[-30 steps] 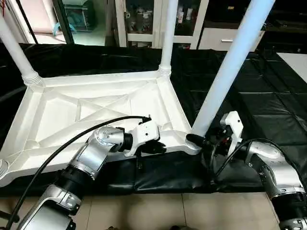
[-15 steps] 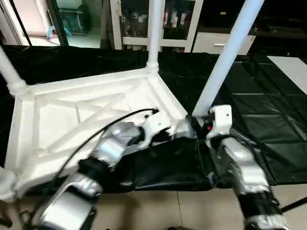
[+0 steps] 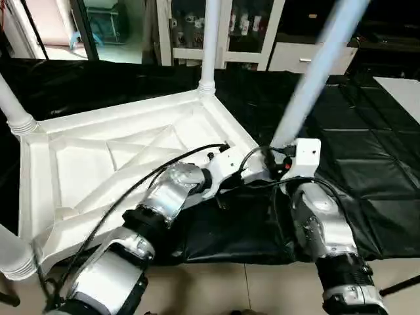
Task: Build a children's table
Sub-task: Rotate leg to tighten
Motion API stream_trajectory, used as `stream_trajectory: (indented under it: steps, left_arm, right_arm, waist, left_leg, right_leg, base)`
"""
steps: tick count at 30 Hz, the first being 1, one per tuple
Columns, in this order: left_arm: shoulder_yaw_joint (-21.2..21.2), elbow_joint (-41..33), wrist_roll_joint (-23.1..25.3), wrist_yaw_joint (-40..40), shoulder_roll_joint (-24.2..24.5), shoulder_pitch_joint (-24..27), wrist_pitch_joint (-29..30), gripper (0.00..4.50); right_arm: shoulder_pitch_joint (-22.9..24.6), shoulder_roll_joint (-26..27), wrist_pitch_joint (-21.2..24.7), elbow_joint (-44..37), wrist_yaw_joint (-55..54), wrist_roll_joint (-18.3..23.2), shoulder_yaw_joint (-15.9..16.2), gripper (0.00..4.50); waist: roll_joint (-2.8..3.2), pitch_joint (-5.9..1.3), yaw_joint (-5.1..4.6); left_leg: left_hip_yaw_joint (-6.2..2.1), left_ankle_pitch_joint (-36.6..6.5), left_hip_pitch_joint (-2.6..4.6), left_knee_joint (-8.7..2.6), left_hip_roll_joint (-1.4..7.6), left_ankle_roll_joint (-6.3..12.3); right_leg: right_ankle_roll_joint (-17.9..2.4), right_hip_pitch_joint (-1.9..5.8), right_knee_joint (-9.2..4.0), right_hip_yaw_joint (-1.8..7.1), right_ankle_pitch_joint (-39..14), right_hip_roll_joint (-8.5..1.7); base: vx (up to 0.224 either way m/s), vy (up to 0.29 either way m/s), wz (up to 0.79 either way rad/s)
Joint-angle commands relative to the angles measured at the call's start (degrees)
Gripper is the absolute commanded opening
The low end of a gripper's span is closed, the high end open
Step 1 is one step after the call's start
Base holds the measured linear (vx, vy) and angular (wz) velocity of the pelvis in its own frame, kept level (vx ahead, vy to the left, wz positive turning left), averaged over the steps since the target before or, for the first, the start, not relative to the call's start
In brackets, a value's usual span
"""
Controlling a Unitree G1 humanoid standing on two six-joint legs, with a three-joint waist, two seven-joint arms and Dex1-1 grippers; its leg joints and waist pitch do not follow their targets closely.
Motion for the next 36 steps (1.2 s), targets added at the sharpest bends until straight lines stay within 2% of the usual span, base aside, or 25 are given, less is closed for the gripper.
stream_trajectory:
  steps: [1,4,6,7,8,9,10,12,13,14,17,21,23,26,29,32,33,36]
  left_arm:
    - [-1.2,-2.6,-1.3,-4.1,0.9,1.9,-5.5,0.00]
    - [-2.1,-6.1,-3.3,-10.6,2.7,4.4,-7.1,0.00]
    - [-2.2,-8.7,-5.1,-14.4,4.0,6.1,-6.9,0.00]
    - [-2.2,-9.4,-5.6,-15.3,4.4,6.6,-7.0,0.00]
    - [-2.2,-9.4,-5.6,-15.3,4.4,6.6,-7.0,0.00]
    - [-2.1,-10.2,-6.2,-16.5,5.3,7.5,-7.3,0.00]
    - [-2.1,-10.4,-6.3,-17.0,5.6,7.7,-7.6,0.00]
    - [-2.0,-10.7,-6.8,-18.7,6.3,8.4,-7.6,0.00]
    - [-1.9,-11.1,-6.9,-19.3,6.5,8.6,-7.5,0.00]
    - [-1.6,-11.6,-7.3,-20.2,6.7,8.9,-7.2,0.00]
    - [-1.3,-13.0,-7.8,-21.3,7.0,9.3,-6.4,0.00]
    - [-1.4,-13.9,-8.0,-21.7,7.2,9.7,-5.7,0.00]
    - [-1.4,-14.0,-8.0,-21.7,7.3,9.7,-5.6,0.00]
    - [-1.2,-14.4,-7.9,-21.8,7.4,10.0,-5.3,0.00]
    - [-1.1,-14.8,-7.7,-21.9,7.6,10.2,-5.0,0.00]
    - [-1.1,-14.9,-7.7,-21.9,7.6,10.2,-4.9,0.00]
    - [-1.1,-15.0,-7.6,-21.9,7.6,10.3,-4.9,0.00]
    - [-1.1,-15.1,-7.6,-22.0,7.7,10.3,-4.8,0.00]
  right_arm:
    - [0.9,-1.4,0.3,-2.3,3.6,1.8,0.2,3.09]
    - [2.1,-4.3,2.1,-5.0,8.7,4.0,-0.5,3.27]
    - [3.2,-7.6,4.5,-7.5,14.4,6.0,-0.2,3.47]
    - [3.7,-9.2,6.1,-8.7,17.5,7.1,0.1,3.59]
    - [3.7,-9.2,6.1,-8.7,17.5,7.1,0.1,3.65]
    - [5.0,-13.2,8.4,-10.5,24.1,8.9,0.9,3.70]
    - [5.4,-14.6,9.4,-11.0,26.3,9.6,1.1,3.78]
    - [6.2,-17.6,9.7,-10.9,30.8,9.9,2.0,4.03]
    - [6.5,-18.6,9.7,-10.8,32.2,9.9,2.3,4.03]
    - [6.8,-20.1,9.3,-10.3,34.5,9.5,2.9,4.21]
    - [7.0,-21.9,7.4,-9.2,37.9,8.8,3.8,4.21]
    - [6.3,-21.6,6.1,-7.8,39.7,9.6,3.6,4.21]
    - [6.1,-21.7,5.4,-7.2,39.9,8.8,4.2,4.21]
    - [5.8,-22.2,4.4,-6.5,41.3,8.6,4.8,4.21]
    - [6.1,-23.4,3.0,-5.5,44.3,8.1,5.3,3.87]
    - [6.2,-24.0,2.4,-4.8,45.1,7.6,5.4,3.81]
    - [6.2,-23.9,2.2,-4.5,45.1,7.7,5.2,3.56]
    - [6.1,-23.9,2.0,-4.2,45.2,7.9,5.0,3.44]
  waist:
    - [-0.14,-3.47,0.16]
    - [-0.17,-3.34,0.24]
    - [-0.07,-3.31,0.46]
    - [0.21,-3.23,0.69]
    - [0.20,-3.33,0.81]
    - [0.34,-3.22,0.97]
    - [0.17,-3.24,1.12]
    - [0.29,-3.28,1.33]
    - [0.21,-3.28,1.38]
    - [0.15,-3.28,1.36]
    - [-0.12,-3.21,1.31]
    - [-0.11,-3.18,1.32]
    - [-0.33,-3.24,1.27]
    - [-0.26,-3.25,1.31]
    - [-0.33,-3.24,1.36]
    - [-0.34,-3.26,1.35]
    - [-0.31,-3.27,1.33]
    - [-0.34,-3.30,1.33]
  left_leg:
    - [-0.79,-9.4,-0.29,-4.67,2.80,4.94]
    - [-0.78,-10.2,-0.16,-4.75,2.95,4.42]
    - [-0.73,-9.8,-0.01,-4.75,3.18,4.77]
    - [-0.60,-9.8,0.09,-4.69,3.22,5.09]
    - [-0.67,-9.3,-0.06,-4.67,3.30,5.32]
    - [-0.67,-9.6,-0.12,-4.72,3.26,5.46]
    - [-0.62,-9.5,-0.12,-4.66,3.28,5.52]
    - [-0.56,-9.3,-0.27,-4.56,3.19,5.56]
    - [-0.57,-9.0,-0.33,-4.55,3.19,5.38]
    - [-0.58,-9.0,-0.36,-4.55,3.16,5.35]
    - [-0.66,-9.6,-0.48,-4.58,3.23,5.31]
    - [-0.70,-9.7,-0.39,-4.60,3.21,5.03]
    - [-0.72,-9.3,-0.45,-4.59,3.25,5.07]
    - [-0.69,-8.6,-0.46,-4.55,3.23,5.41]
    - [-0.67,-8.3,-0.56,-4.46,3.23,5.85]
    - [-0.66,-7.7,-0.60,-4.42,3.23,6.16]
    - [-0.63,-7.6,-0.52,-4.40,3.20,6.28]
    - [-0.61,-7.7,-0.56,-4.35,3.17,6.36]
  right_leg:
    - [-11.5,3.37,-4.12,2.57,-15.9,-3.45]
    - [-10.8,3.24,-4.32,2.67,-18.6,-3.53]
    - [-11.3,3.11,-4.19,2.73,-17.7,-3.50]
    - [-11.6,2.98,-4.08,2.77,-16.9,-3.36]
    - [-11.9,3.12,-3.90,2.80,-15.9,-3.47]
    - [-12.0,3.29,-3.99,2.69,-16.1,-3.39]
    - [-11.8,3.28,-3.99,2.77,-16.3,-3.44]
    - [-11.5,3.26,-4.11,2.82,-17.9,-3.72]
    - [-11.2,3.23,-4.19,2.77,-18.7,-3.71]
    - [-11.1,3.23,-4.23,2.75,-18.9,-3.68]
    - [-10.6,3.20,-4.32,2.73,-20.7,-3.70]
    - [-10.1,2.97,-4.51,2.68,-22.4,-3.70]
    - [-10.2,3.01,-4.41,2.66,-21.8,-3.71]
    - [-10.7,3.01,-4.23,2.64,-20.6,-3.68]
    - [-10.9,3.11,-4.20,2.64,-20.4,-3.74]
    - [-11.0,3.15,-4.10,2.65,-19.6,-3.67]
    - [-11.1,3.11,-4.12,2.65,-19.4,-3.64]
    - [-11.3,3.13,-4.17,2.63,-19.9,-3.68]
  base:
    - [0.000,0.000,0.00]
    - [0.000,0.000,0.00]
    - [0.000,0.000,0.00]
    - [0.000,0.000,0.00]
    - [0.000,0.000,0.00]
    - [0.000,0.000,0.00]
    - [0.000,0.000,0.00]
    - [0.000,0.000,0.00]
    - [0.000,0.000,0.00]
    - [0.000,0.000,0.00]
    - [0.000,0.000,0.00]
    - [0.000,0.000,0.00]
    - [0.000,0.000,0.00]
    - [0.000,0.000,0.00]
    - [0.000,0.000,0.00]
    - [0.000,0.000,0.00]
    - [0.000,0.000,0.00]
    - [0.000,0.000,0.00]
